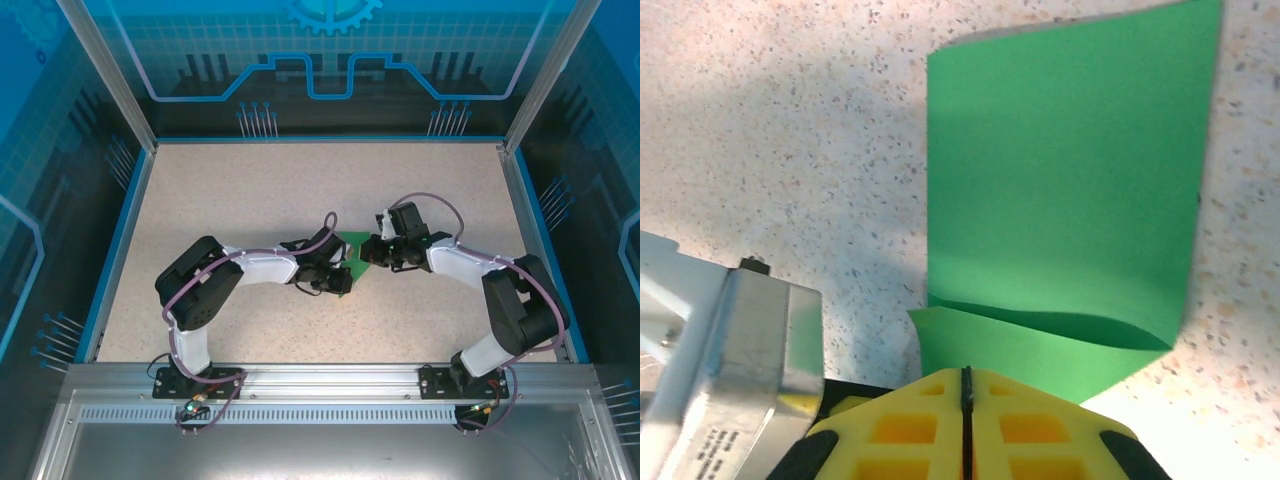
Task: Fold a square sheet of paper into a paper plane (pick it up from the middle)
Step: Third fold the triangle at the center of the table.
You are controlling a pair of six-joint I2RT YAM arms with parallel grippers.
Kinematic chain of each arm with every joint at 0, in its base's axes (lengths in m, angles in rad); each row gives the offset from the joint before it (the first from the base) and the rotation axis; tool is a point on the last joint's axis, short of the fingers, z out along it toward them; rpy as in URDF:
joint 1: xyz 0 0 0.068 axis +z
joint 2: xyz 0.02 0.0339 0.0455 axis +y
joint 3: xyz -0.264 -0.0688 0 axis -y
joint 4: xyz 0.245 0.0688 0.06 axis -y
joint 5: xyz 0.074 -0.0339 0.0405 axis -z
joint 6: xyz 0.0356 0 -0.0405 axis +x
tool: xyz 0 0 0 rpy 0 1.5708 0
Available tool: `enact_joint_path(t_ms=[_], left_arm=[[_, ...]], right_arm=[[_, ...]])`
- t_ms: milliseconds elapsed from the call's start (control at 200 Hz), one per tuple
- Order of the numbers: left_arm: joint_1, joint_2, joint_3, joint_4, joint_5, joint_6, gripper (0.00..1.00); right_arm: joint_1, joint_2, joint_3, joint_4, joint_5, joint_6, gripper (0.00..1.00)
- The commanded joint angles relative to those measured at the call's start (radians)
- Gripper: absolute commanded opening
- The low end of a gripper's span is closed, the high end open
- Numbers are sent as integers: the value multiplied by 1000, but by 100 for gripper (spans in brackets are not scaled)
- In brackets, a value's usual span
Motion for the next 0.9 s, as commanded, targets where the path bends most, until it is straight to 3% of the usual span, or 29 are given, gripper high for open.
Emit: enact_joint_path(t_ms=[0, 190, 585, 895], left_arm=[[8, 45, -4, -66, -9, 23, 11], [8, 50, -7, -60, -2, 17, 11], [12, 13, -39, -60, 18, 9, 11], [55, -32, 20, -47, 46, -11, 14]], right_arm=[[3, 59, 4, 17, -36, 22, 8], [14, 143, 14, 70, -32, 36, 8], [-24, 201, 35, -4, 76, -62, 8], [-18, 205, 18, -3, 31, -80, 8]])
